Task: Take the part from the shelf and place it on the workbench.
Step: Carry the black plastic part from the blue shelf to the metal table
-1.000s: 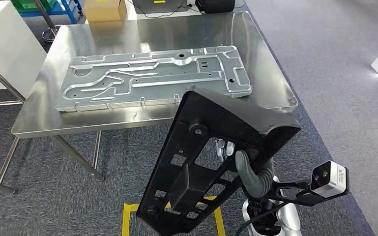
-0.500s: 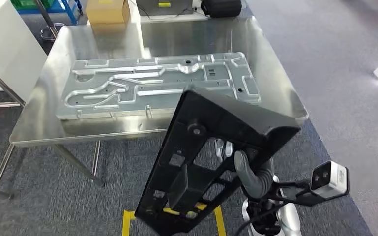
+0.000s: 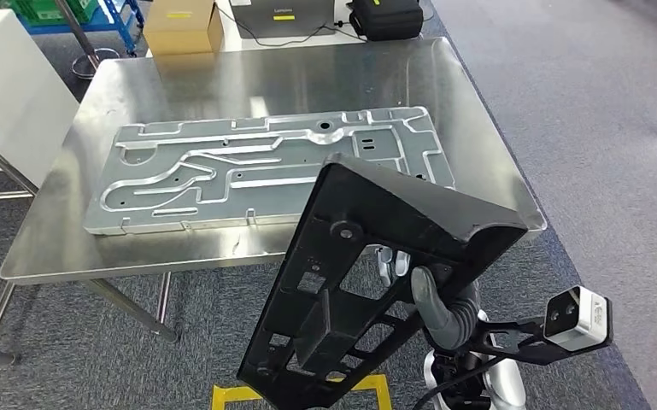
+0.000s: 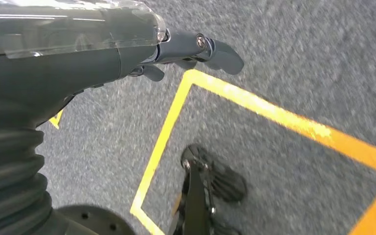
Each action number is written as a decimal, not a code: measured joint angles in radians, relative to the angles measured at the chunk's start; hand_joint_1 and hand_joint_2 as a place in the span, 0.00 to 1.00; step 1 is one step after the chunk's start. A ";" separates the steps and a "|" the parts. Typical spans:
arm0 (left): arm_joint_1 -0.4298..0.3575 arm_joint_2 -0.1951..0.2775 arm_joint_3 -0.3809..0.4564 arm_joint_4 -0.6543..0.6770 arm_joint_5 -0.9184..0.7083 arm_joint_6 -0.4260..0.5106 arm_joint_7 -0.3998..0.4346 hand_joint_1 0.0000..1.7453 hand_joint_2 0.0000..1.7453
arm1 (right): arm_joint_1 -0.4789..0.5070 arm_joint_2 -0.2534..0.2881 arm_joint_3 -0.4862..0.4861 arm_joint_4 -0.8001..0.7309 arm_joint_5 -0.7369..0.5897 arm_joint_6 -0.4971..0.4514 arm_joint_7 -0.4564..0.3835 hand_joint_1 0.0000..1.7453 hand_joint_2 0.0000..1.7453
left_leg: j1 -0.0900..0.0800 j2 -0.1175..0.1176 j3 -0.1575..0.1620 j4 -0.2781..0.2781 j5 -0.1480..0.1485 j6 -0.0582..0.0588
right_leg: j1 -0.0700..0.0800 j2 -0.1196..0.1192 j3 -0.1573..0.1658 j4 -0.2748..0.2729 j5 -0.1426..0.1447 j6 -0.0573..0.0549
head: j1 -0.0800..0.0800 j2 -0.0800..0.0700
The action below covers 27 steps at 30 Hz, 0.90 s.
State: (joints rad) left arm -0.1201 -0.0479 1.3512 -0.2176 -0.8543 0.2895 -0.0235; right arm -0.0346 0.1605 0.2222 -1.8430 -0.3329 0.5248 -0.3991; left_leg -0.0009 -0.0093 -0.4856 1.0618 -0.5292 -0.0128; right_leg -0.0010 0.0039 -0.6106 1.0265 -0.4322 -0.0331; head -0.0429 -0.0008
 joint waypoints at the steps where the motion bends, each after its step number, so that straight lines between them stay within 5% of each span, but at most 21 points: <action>1: -0.001 0.000 0.000 0.000 -0.001 0.000 0.000 0.00 1.00 | 0.001 0.000 0.000 -0.001 0.001 0.000 -0.002 1.00 1.00 | 0.002 0.002 -0.026 0.048 -0.013 -0.004 | -0.002 -0.001 0.010 -0.003 -0.005 -0.004 | 0.000 0.000; 4: 0.001 -0.001 -0.001 0.000 -0.004 0.000 0.001 0.00 1.00 | 0.008 0.000 0.000 -0.003 0.008 0.000 -0.006 1.00 1.00 | 0.008 0.003 -0.143 0.214 -0.080 -0.017 | -0.002 0.000 0.031 -0.004 -0.025 -0.009 | -0.002 0.000; 6: 0.005 -0.001 -0.001 0.000 -0.004 0.000 0.002 0.00 1.00 | 0.016 0.000 0.000 -0.005 0.015 -0.001 -0.009 1.00 1.00 | 0.009 0.003 -0.177 0.215 -0.073 -0.019 | -0.002 0.001 0.050 -0.004 -0.041 -0.007 | -0.002 0.000; 9: 0.008 0.000 -0.003 0.000 -0.004 0.000 0.003 0.00 1.00 | 0.021 0.000 0.000 -0.013 0.020 -0.001 -0.018 1.00 1.00 | 0.007 0.005 -0.140 0.040 0.054 -0.004 | 0.000 0.002 0.084 -0.004 -0.067 0.000 | -0.001 0.000; 10: 0.008 0.000 -0.004 0.000 -0.004 0.000 0.003 0.00 1.00 | 0.021 0.000 0.000 -0.015 0.021 -0.001 -0.021 1.00 1.00 | 0.004 0.006 -0.129 -0.004 0.075 0.002 | 0.001 0.002 0.092 -0.004 -0.075 0.005 | -0.001 0.000; 15: 0.008 0.003 -0.009 -0.002 -0.004 -0.001 0.004 0.00 1.00 | 0.027 -0.002 0.000 -0.024 0.025 0.000 -0.023 1.00 1.00 | 0.001 0.004 -0.080 -0.053 0.085 0.035 | -0.002 0.002 0.106 0.045 -0.091 0.035 | 0.000 0.000; 19: 0.005 0.004 -0.010 -0.002 -0.004 0.001 0.004 0.00 1.00 | 0.027 -0.005 -0.001 -0.022 0.024 0.001 -0.033 1.00 1.00 | 0.002 0.004 -0.064 -0.057 0.074 0.046 | -0.008 0.001 -0.011 0.228 -0.186 0.051 | 0.003 0.000; 20: 0.006 0.004 -0.010 -0.002 -0.004 0.003 0.004 0.00 1.00 | 0.028 -0.006 -0.001 -0.020 0.024 0.001 -0.036 1.00 1.00 | 0.002 0.003 -0.061 -0.056 0.070 0.045 | -0.010 0.001 -0.039 0.254 -0.189 0.054 | 0.003 0.000; 22: 0.008 0.004 -0.010 -0.002 -0.004 0.006 0.005 0.00 1.00 | 0.028 -0.009 -0.001 -0.017 0.023 0.001 -0.041 1.00 1.00 | 0.003 0.002 -0.049 -0.056 0.060 0.041 | -0.013 0.001 -0.047 0.209 -0.131 0.056 | 0.003 0.000; 24: 0.009 0.003 -0.010 -0.002 -0.003 0.008 0.006 0.00 1.00 | 0.027 -0.010 -0.001 -0.015 0.022 0.000 -0.042 1.00 1.00 | 0.004 0.001 -0.031 -0.056 0.048 0.033 | -0.013 0.000 -0.010 0.086 -0.048 0.052 | 0.003 0.000; 27: 0.007 0.003 -0.010 -0.002 -0.001 0.010 0.007 0.00 1.00 | 0.025 -0.011 -0.001 -0.013 0.035 -0.009 -0.051 1.00 1.00 | 0.003 0.001 -0.022 -0.052 0.036 0.015 | -0.005 -0.001 0.010 0.016 -0.036 0.032 | 0.006 0.000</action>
State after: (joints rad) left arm -0.1134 -0.0449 1.3413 -0.2193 -0.8552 0.2993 -0.0160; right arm -0.0095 0.1496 0.2216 -1.8561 -0.2977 0.5155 -0.4503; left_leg 0.0017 -0.0084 -0.5079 1.0099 -0.4935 0.0019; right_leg -0.0064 0.0027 -0.6006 1.0429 -0.4687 -0.0014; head -0.0370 -0.0008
